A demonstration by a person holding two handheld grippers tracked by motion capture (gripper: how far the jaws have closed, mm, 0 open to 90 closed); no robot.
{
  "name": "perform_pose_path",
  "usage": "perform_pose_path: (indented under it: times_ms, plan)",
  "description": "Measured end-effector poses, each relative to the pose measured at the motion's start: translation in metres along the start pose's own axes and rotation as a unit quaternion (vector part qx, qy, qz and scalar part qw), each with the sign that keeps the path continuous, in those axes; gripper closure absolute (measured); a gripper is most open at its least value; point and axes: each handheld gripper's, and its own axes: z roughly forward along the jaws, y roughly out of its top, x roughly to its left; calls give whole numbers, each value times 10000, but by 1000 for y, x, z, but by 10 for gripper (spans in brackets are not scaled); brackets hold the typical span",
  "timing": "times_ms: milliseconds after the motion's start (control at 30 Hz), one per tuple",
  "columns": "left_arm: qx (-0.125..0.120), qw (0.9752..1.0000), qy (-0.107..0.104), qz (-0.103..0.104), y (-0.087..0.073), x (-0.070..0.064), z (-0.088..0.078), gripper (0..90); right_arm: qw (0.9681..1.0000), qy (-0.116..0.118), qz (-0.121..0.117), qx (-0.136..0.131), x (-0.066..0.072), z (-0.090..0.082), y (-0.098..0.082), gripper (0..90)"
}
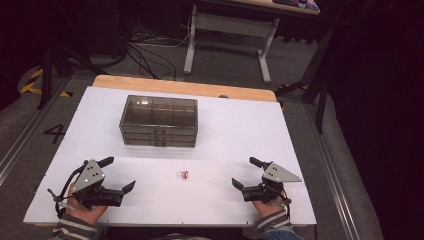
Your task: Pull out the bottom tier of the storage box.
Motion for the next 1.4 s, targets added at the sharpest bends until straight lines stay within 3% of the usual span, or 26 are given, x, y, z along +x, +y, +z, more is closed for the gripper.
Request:
perform_pose_path:
  times_ms: [567, 767, 1067, 1400]
  plan:
    - [21, 10000, -52, -69, 2, 2, 1, 0, 10000, -16, -84, 46, 2, 1, -1, 22]
    - [163, 9996, -115, -195, 3, 3, 2, 1, 9999, 11, -86, 58, 2, 1, -1, 27]
    - [202, 9998, -17, -4, 4, 2, 1, 3, 9999, 19, -101, 75, 2, 2, -1, 30]
    - [211, 9998, -45, 13, 9, 2, 4, 13, 9999, 41, -49, 98, 2, 3, -1, 34]
